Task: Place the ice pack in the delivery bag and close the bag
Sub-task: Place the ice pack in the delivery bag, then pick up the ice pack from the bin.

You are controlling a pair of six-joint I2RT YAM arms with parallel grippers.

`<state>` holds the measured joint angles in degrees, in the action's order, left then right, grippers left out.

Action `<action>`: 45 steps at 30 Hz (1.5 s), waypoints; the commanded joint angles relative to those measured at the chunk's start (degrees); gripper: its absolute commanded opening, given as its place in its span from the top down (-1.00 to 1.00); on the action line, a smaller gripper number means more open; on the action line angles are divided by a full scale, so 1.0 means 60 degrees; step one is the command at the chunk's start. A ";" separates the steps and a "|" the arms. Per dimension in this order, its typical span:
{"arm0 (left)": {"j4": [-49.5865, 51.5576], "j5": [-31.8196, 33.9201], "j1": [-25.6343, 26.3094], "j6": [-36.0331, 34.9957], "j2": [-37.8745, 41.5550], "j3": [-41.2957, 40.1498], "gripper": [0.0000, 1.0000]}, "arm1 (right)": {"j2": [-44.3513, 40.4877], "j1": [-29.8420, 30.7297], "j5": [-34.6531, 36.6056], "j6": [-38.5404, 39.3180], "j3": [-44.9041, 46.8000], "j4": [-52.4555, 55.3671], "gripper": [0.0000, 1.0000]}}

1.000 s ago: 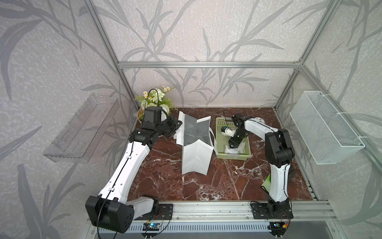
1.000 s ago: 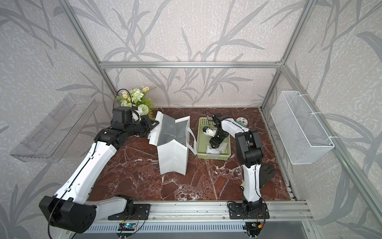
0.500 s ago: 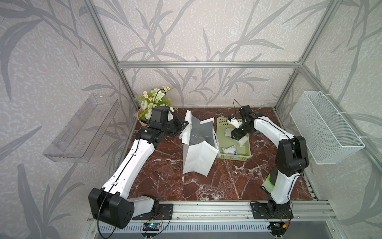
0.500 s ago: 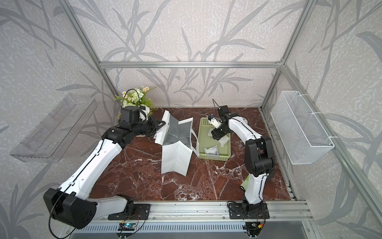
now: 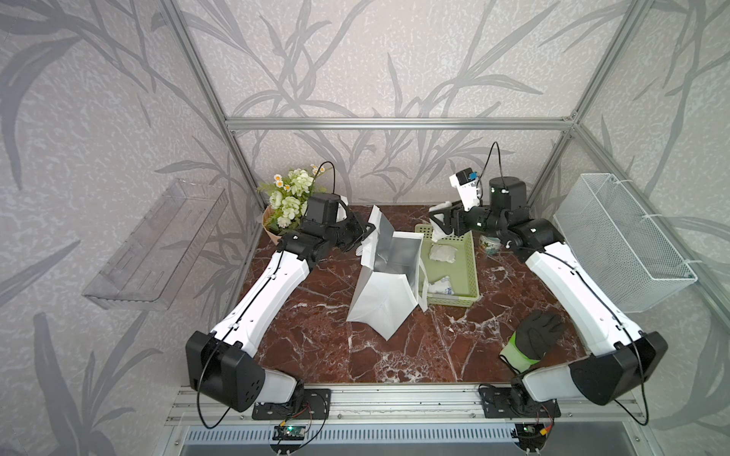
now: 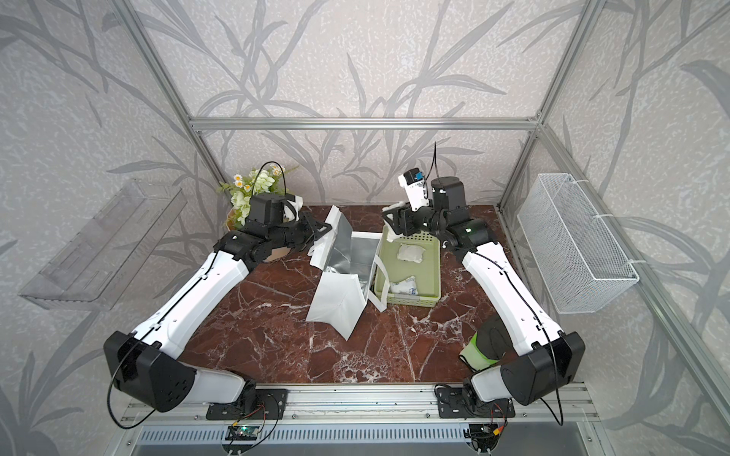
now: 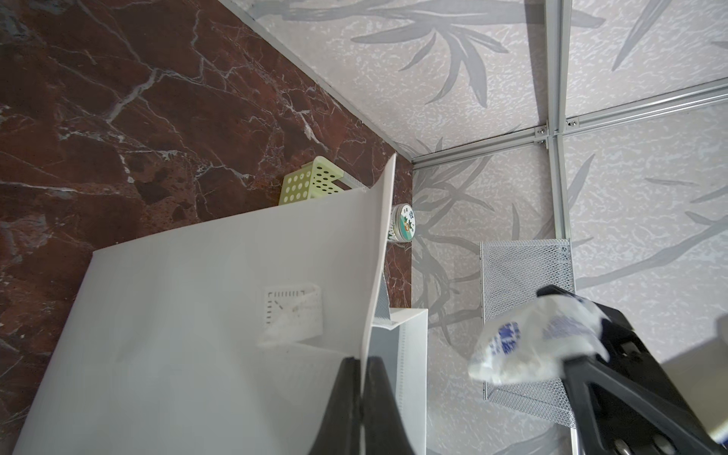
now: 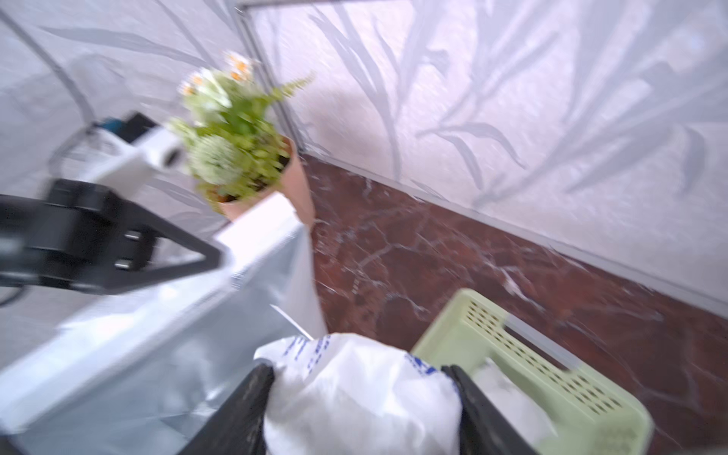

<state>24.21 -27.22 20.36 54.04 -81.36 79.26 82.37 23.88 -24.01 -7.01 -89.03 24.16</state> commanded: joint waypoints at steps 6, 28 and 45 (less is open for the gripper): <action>-0.0014 -0.0150 0.0064 -0.0236 -0.0114 0.0456 1.00 | 0.1282 0.1600 -0.0476 -0.1126 -0.0615 -0.1631 0.36; 0.1113 0.0919 -0.0163 -0.1317 0.0389 -0.0010 1.00 | 0.2014 -0.0601 0.4019 0.1441 -0.0544 0.3988 -0.98; 0.1324 0.1125 -0.0346 -0.1216 0.0477 -0.0060 1.00 | 0.7091 -0.1479 0.3110 0.6755 -0.2499 0.4048 -0.98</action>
<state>30.41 -21.65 18.61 47.11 -79.18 79.33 123.48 15.42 -4.16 29.30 -101.14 46.85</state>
